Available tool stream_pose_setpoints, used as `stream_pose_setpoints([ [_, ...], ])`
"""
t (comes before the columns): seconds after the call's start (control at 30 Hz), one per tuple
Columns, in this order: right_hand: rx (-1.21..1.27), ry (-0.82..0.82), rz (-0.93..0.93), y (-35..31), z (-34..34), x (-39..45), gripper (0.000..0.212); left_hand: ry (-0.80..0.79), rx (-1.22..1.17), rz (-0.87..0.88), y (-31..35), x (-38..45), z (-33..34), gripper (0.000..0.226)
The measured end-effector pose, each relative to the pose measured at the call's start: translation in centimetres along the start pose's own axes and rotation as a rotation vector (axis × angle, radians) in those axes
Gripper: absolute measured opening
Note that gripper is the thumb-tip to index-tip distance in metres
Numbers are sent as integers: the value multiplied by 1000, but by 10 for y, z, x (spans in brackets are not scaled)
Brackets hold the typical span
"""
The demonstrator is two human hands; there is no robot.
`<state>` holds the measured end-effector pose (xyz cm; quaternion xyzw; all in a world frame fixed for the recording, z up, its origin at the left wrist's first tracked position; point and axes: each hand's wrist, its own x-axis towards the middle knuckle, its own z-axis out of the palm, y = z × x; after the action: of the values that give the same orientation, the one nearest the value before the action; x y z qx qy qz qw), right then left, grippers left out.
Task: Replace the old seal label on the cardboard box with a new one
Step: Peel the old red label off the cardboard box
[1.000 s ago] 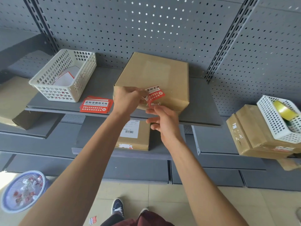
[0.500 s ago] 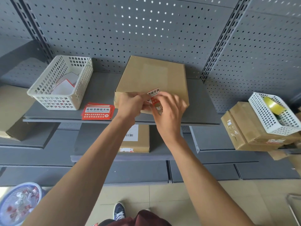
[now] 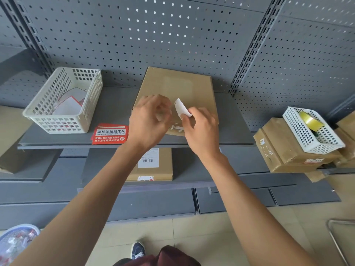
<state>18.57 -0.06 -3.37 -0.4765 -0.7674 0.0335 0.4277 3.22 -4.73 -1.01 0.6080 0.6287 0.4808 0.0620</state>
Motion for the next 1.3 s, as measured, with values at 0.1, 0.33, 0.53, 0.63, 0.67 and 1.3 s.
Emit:
stream_pose_setpoints([
  [0.1, 12, -72, -9, 0, -6, 6, 18, -130, 67, 138, -7, 14, 2, 43],
  [0.33, -80, -252, -49, -1, -23, 26, 25, -412, 11, 113, -8, 42, 3, 47],
  [0.53, -178, -383, -146, 2, -35, 43, 14, -459, -45, 52, -5, 54, 4, 14],
  [0.63, -121, -383, -88, 3, -37, 48, 11, -450, -86, 23, -8, 57, 6, 18],
  [0.67, -31, -379, -25, 4, -38, 48, 13, -452, -98, 14, -10, 57, 7, 18],
  [1.3, 59, -313, 9, 25, -27, 36, 6, -413, -174, -90, -22, 60, 18, 34],
])
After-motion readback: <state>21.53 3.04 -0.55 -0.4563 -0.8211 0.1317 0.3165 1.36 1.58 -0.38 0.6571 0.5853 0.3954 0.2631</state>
